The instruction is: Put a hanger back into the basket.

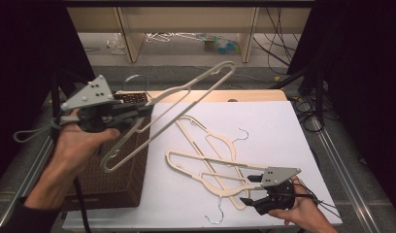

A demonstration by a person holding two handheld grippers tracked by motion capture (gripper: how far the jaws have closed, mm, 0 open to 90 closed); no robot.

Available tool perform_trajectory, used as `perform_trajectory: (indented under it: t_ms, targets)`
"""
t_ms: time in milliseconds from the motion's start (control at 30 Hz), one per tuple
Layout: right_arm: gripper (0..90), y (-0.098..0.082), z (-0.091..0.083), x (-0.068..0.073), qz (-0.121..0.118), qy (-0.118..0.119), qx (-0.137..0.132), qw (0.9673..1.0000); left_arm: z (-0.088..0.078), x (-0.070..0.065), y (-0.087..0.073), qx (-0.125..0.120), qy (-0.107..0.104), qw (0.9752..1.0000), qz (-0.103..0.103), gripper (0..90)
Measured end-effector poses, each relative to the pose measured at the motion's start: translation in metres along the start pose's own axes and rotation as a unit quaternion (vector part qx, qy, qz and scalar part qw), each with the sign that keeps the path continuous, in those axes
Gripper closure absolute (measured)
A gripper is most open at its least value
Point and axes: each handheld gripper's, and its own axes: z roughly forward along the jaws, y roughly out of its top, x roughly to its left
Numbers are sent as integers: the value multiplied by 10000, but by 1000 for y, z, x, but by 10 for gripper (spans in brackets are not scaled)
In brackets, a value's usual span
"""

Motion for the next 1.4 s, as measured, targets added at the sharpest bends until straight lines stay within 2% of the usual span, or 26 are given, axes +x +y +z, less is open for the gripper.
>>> perform_trajectory:
  t_ms: [33, 67, 167, 200, 233, 267, 333, 400, 433, 500, 600, 667, 700, 767, 800, 1000, 1167, 1233, 1300, 1400]
  targets:
    - [293, 0, 0, 0, -10, -6, -10, 10000, 0, 0, 0, 0, 0, 10000, 0, 856]
    - [293, 0, 1, 0, -10, -10, -38, 10000, -10, 12, -6, -22, 210, 9997, -94, 857]
    - [293, 0, 1, -1, -16, -11, -35, 10000, -19, 24, -13, -31, 395, 9991, -152, 857]
    - [293, 0, 0, -1, -14, -25, -5, 10000, -22, 29, -17, -44, 449, 9988, -211, 857]
    - [292, 0, 1, -1, -8, -12, -45, 10000, -30, 36, -27, -1, 560, 9977, -382, 857]
    - [292, 0, 1, -1, -8, -12, -45, 10000, -30, 36, -27, -1, 560, 9977, -382, 857]
    - [292, -1, 1, -1, 2, -18, -26, 10000, -35, 46, -36, -46, 623, 9974, -369, 857]
    - [290, -1, 1, -1, 25, 0, -35, 10000, -39, 59, -45, -94, 714, 9973, -169, 856]
    - [284, -1, 0, -1, 54, 14, 15, 10000, -45, 65, -56, -38, 821, 9958, -396, 856]
    - [280, -1, 0, -1, 48, 4, 6, 10000, -51, 70, -66, 45, 906, 9941, -587, 857]
    - [265, -2, 1, -2, 45, -25, -54, 10000, -59, 79, -81, 112, 997, 9927, -671, 856]
    - [249, -2, 0, -2, 67, -52, -43, 10000, -62, 81, -86, 133, 1028, 9921, -701, 857]
    - [238, -2, 1, -2, 93, -70, -76, 9999, -66, 85, -94, 180, 1044, 9913, -778, 856]
    - [235, -1, 0, -2, 110, -78, -53, 9999, -68, 88, -98, 206, 1105, 9909, -736, 857]
    - [233, -1, 1, -2, 106, -80, -56, 9999, -71, 91, -107, 273, 1104, 9899, -851, 857]
    - [215, -1, 2, -2, 92, -94, -62, 9999, -78, 101, -127, 508, 1213, 9878, -834, 856]
    - [208, -1, 1, -2, 122, -92, -60, 9999, -78, 105, -139, 625, 1193, 9870, -872, 856]
    - [208, -1, 1, -2, 138, -117, -93, 9998, -77, 106, -144, 705, 1214, 9862, -879, 856]
    - [208, -2, 2, -2, 121, -103, -98, 9998, -77, 109, -151, 754, 1278, 9838, -1003, 856]
    - [209, -2, 2, -2, 115, -96, -68, 9999, -76, 111, -155, 841, 1305, 9825, -1030, 856]
